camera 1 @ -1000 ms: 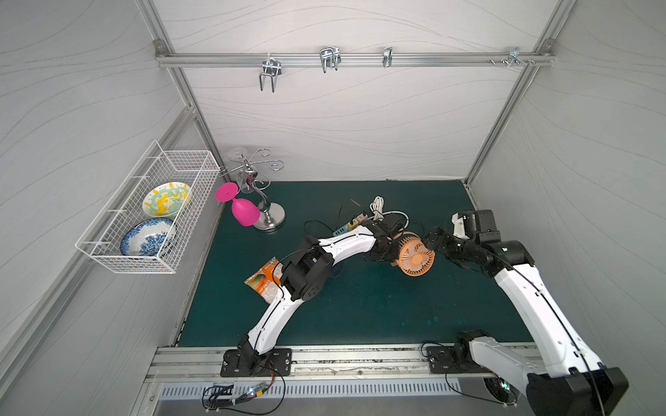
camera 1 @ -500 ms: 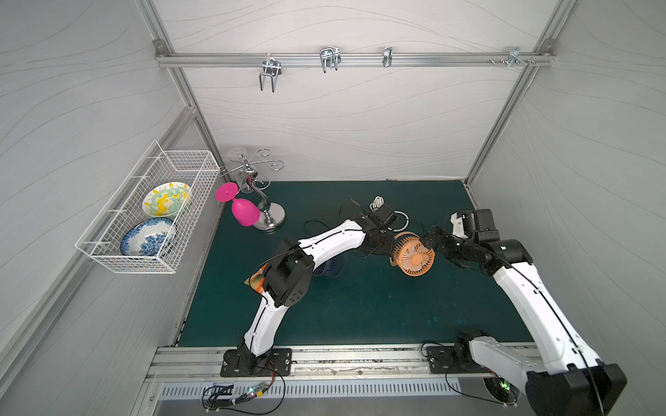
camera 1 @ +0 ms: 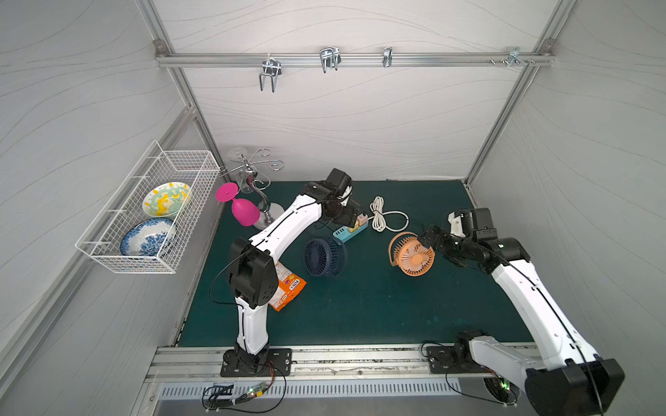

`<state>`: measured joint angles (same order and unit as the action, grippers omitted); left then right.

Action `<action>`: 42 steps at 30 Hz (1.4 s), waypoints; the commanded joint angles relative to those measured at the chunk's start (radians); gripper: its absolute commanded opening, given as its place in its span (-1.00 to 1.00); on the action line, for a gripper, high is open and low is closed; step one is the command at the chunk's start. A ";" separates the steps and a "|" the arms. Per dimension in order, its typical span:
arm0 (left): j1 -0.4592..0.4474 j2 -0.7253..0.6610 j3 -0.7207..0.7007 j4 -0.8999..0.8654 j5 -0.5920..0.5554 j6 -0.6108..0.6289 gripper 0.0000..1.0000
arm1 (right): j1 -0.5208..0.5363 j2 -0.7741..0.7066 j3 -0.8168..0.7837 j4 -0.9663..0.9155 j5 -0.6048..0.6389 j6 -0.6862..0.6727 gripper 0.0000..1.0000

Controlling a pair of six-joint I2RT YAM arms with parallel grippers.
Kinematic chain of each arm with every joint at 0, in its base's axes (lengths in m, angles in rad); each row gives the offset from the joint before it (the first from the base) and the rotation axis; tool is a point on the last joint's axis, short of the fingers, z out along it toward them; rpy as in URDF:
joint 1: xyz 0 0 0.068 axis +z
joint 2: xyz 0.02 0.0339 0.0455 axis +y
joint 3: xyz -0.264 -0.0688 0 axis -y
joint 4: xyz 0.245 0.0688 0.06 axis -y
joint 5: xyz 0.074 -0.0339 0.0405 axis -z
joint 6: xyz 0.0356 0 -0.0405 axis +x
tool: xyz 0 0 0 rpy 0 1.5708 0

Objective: Unplug the desk fan from the power strip
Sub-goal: Move the fan to the center of the board, then adjust the socket at the center of the board.

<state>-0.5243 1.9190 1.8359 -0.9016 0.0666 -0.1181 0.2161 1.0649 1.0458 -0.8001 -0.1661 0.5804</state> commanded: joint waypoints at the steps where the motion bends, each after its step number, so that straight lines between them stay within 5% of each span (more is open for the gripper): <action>1: 0.007 -0.003 0.013 -0.007 -0.011 0.176 0.63 | 0.017 0.010 0.022 0.021 -0.018 0.013 0.98; 7: 0.047 0.051 0.057 0.006 0.035 0.210 0.62 | 0.026 0.013 0.021 0.023 -0.016 0.013 0.98; 15: 0.089 0.108 0.031 0.051 0.131 0.294 0.37 | 0.027 0.006 -0.001 0.035 -0.028 0.027 0.98; 23: 0.096 0.235 0.129 0.018 0.129 0.309 0.47 | 0.027 0.004 -0.004 0.025 -0.028 0.023 0.98; 42: 0.095 0.290 0.046 0.053 0.106 0.342 0.70 | 0.024 0.021 -0.013 0.033 -0.028 0.015 0.98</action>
<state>-0.4282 2.1864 1.8862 -0.8639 0.1486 0.2081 0.2363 1.0801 1.0340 -0.7704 -0.1886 0.6018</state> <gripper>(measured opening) 0.847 0.989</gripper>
